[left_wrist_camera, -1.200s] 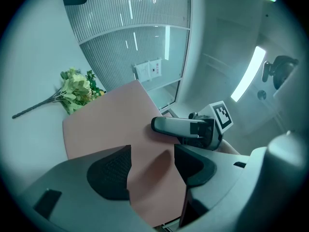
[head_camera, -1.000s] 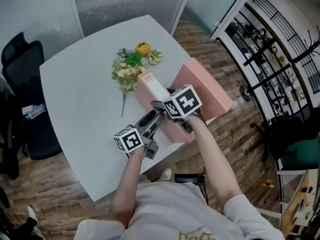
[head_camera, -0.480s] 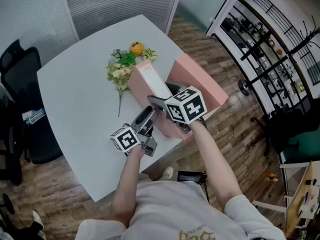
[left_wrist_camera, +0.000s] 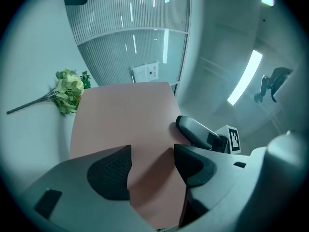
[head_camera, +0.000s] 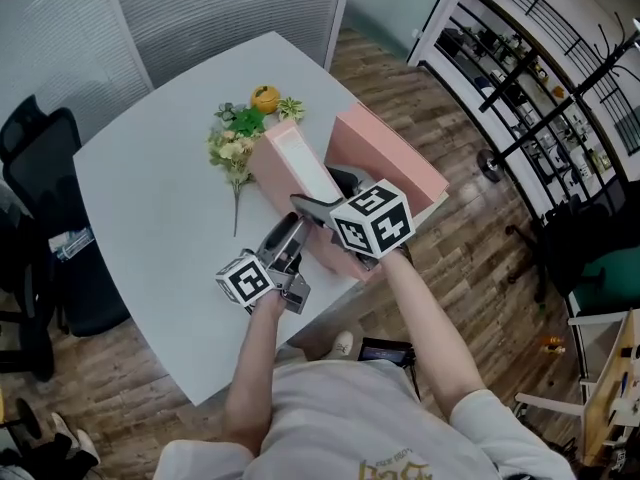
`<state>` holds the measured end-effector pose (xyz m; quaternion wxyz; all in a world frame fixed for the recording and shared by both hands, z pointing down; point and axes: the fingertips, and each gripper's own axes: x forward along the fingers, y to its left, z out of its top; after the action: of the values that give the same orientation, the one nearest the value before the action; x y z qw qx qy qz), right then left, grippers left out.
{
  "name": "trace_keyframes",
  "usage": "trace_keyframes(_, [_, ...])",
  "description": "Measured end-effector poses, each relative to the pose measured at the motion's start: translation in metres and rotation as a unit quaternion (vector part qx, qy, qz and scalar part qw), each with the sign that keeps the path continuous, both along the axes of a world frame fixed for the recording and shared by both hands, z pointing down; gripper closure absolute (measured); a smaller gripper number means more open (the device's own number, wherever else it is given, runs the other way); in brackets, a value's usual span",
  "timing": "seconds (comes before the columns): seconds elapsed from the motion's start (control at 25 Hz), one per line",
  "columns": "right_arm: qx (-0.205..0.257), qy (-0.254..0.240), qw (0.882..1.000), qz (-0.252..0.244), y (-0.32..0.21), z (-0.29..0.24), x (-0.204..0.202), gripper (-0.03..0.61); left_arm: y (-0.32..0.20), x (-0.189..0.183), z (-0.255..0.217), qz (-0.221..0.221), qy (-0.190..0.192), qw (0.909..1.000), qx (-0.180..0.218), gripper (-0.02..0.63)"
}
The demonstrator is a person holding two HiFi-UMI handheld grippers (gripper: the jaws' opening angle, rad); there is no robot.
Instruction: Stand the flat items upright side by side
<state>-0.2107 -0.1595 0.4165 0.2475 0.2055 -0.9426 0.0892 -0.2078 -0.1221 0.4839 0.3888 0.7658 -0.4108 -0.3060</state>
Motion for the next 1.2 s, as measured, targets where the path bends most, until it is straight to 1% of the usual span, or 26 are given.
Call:
trace_keyframes(0.28, [0.029,-0.043,0.999,-0.008,0.008,-0.011,0.01,0.247,0.002,0.002,-0.005,-0.006,0.004,1.0,0.0,0.348])
trace_keyframes(0.4, [0.044,-0.063,0.997,-0.003,0.01,-0.016,0.016,0.245,0.003,0.005,-0.005,-0.004,0.002,1.0,-0.001,0.348])
trace_keyframes(0.48, [0.059,-0.082,0.995,0.002,0.012,-0.019,0.019,0.245,0.004,0.008,-0.004,0.0,0.008,1.0,-0.001,0.348])
trace_keyframes(0.56, [0.068,-0.096,0.993,0.005,0.014,-0.021,0.022,0.245,0.005,0.009,-0.004,0.0,0.002,1.0,-0.001,0.348])
trace_keyframes(0.68, [0.077,-0.109,0.991,0.005,0.016,-0.022,0.027,0.245,0.005,0.011,-0.004,0.0,-0.005,1.0,-0.002,0.348])
trace_keyframes(0.96, [0.102,-0.145,0.984,0.011,0.025,-0.025,0.037,0.245,0.01,0.016,-0.003,0.004,-0.002,1.0,-0.003,0.348])
trace_keyframes(1.2, [0.112,-0.157,0.981,0.008,0.027,-0.023,0.041,0.245,0.01,0.017,0.0,0.004,-0.001,1.0,-0.003,0.348])
